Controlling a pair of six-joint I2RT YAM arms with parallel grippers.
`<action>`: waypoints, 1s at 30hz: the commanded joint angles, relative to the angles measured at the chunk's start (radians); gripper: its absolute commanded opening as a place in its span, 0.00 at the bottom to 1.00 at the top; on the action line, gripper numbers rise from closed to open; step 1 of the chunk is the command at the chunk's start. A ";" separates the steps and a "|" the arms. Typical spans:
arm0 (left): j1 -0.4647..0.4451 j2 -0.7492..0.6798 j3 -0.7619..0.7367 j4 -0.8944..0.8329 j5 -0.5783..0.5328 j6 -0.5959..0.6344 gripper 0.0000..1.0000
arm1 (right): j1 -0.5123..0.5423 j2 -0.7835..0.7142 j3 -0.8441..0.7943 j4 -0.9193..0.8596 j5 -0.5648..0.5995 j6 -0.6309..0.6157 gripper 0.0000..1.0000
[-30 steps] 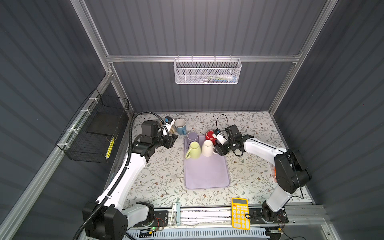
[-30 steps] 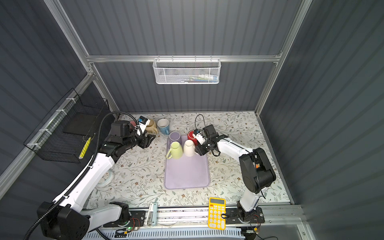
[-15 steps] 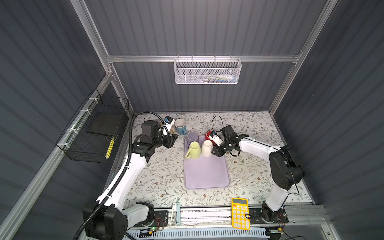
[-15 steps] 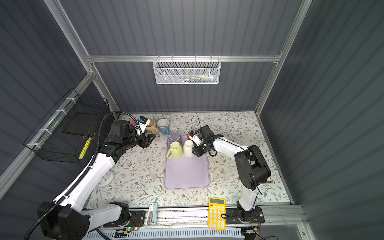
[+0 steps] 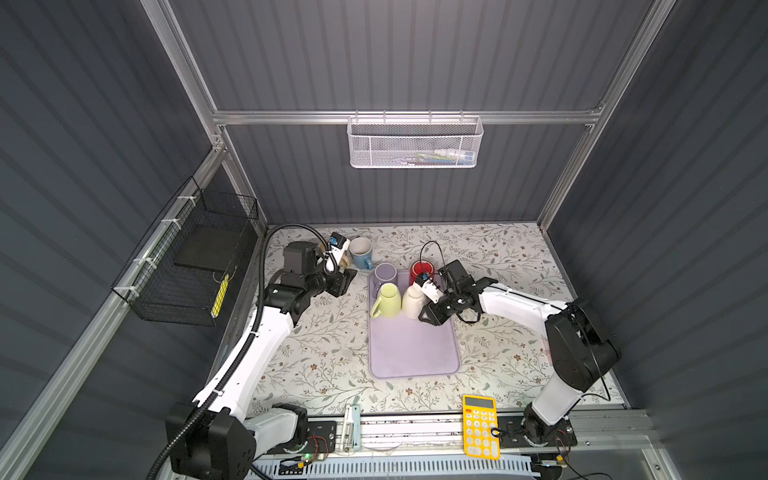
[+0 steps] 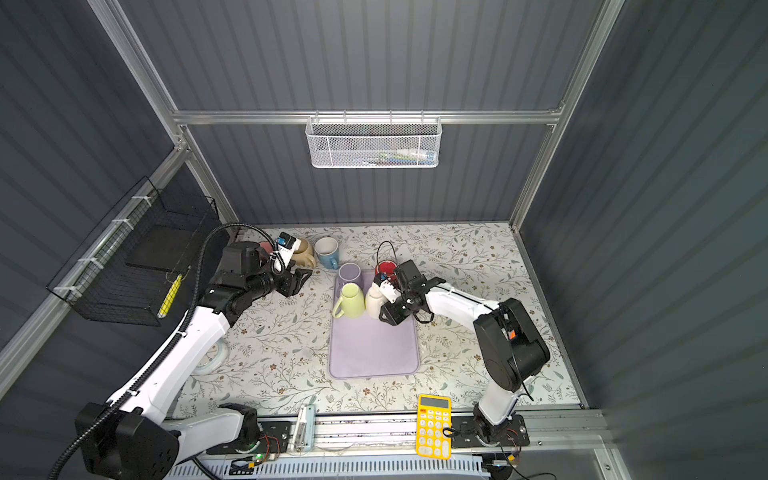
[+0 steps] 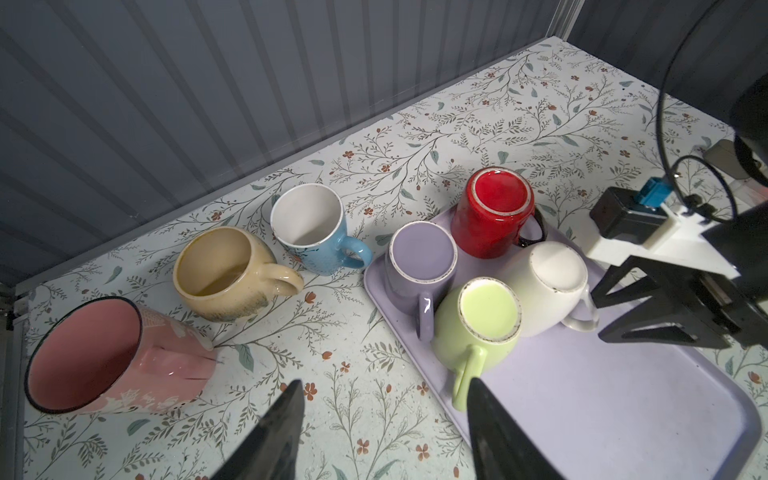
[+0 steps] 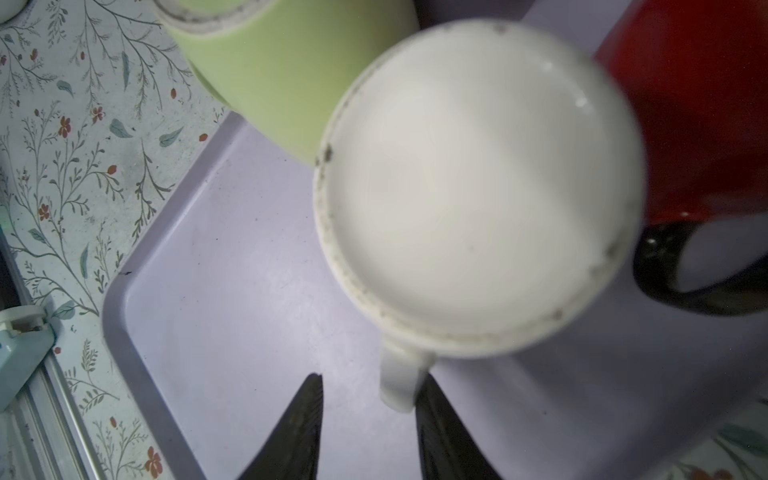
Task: Turn the mug right side up
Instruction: 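Lower the right gripper onto the upside-down white mug and close it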
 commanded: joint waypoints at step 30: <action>-0.005 0.007 -0.013 0.007 0.020 -0.011 0.62 | 0.121 0.044 -0.125 0.263 0.332 0.139 0.41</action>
